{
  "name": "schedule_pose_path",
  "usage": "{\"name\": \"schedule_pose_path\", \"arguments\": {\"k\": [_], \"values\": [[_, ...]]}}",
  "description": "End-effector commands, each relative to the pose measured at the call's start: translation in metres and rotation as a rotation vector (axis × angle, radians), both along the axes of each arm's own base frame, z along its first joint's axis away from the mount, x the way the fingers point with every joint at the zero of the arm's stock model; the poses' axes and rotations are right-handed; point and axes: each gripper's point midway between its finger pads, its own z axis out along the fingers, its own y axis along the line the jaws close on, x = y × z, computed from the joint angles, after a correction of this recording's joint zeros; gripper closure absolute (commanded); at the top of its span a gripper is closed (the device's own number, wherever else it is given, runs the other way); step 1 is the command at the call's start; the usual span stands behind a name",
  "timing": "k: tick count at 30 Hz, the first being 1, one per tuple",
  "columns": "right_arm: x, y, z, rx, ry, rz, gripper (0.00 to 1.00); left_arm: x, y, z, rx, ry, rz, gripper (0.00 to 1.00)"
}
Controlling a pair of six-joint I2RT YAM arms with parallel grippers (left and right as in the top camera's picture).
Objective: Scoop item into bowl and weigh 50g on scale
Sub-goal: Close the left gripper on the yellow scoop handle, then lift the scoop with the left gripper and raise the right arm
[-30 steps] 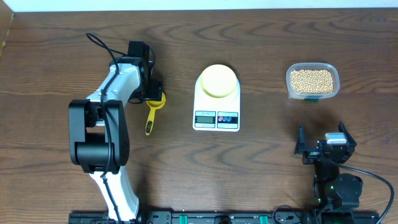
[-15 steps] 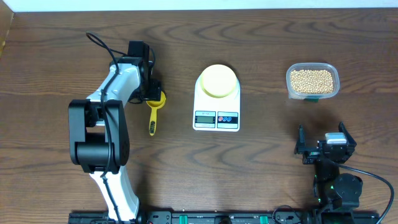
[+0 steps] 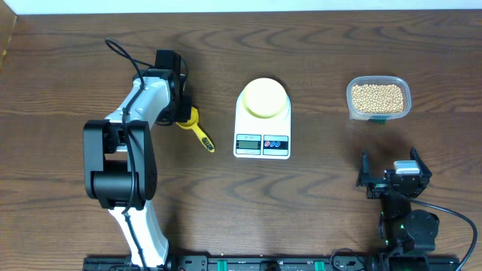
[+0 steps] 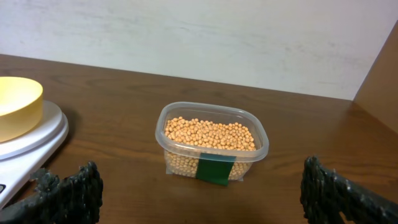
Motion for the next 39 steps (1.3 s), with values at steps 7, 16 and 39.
{"name": "schedule_pose_path", "arguments": {"k": [7, 16, 39], "values": [[0.000, -0.003, -0.001, -0.014, 0.005, -0.012, 0.01, 0.001, 0.000, -0.005, 0.003, 0.010, 0.000, 0.92], [0.000, -0.003, -0.001, -0.014, 0.005, -0.012, 0.01, 0.000, 0.000, -0.005, 0.003, 0.014, 0.000, 0.92], [0.000, -0.003, -0.001, -0.014, 0.005, -0.012, 0.01, 0.009, 0.000, 0.058, -0.004, -0.129, 0.000, 0.92]]}}
